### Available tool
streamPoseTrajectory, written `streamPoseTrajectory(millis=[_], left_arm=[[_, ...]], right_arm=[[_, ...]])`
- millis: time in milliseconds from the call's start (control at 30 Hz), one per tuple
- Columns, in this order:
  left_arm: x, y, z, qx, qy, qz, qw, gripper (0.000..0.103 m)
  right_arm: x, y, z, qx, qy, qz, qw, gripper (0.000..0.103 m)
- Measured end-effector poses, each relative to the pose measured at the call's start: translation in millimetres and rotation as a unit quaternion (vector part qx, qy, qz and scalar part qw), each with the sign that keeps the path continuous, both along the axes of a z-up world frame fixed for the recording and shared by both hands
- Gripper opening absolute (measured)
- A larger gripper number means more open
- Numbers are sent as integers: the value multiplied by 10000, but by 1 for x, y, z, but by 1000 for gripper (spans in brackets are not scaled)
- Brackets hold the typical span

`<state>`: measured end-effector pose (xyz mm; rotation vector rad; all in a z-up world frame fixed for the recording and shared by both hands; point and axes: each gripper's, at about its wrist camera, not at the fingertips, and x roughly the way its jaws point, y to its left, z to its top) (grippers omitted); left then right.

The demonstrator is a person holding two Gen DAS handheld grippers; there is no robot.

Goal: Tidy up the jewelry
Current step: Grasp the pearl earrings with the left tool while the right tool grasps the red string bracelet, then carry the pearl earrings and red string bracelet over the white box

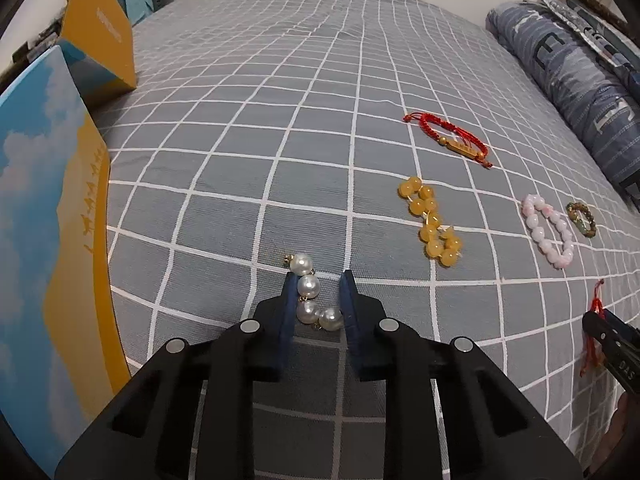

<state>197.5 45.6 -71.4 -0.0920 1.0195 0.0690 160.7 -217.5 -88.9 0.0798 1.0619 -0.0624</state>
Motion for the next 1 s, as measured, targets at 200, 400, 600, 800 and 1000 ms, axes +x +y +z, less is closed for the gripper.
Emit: streamPoseTrajectory(millis=[200, 400, 600, 800, 1000], left_arm=[[-5, 1, 5, -162, -91, -64, 9998, 21], [-10, 0, 12, -174, -196, -120, 9996, 21], [-10, -1, 14, -174, -209, -127, 9996, 21], [-15, -2, 21, -179, -279, -159, 9993, 21], [-24, -4, 30, -187, -372, -209, 9989, 21]], right_arm=[[-1, -1, 4, -5, -54, -36, 10000, 7], [-2, -3, 10, 11, -170, -75, 9998, 6], [-4, -2, 12, -12, -242, -71, 9997, 7], [-8, 0, 18, -31, -364, -69, 9993, 7], [-14, 3, 25, -30, -513, -26, 9987, 7]])
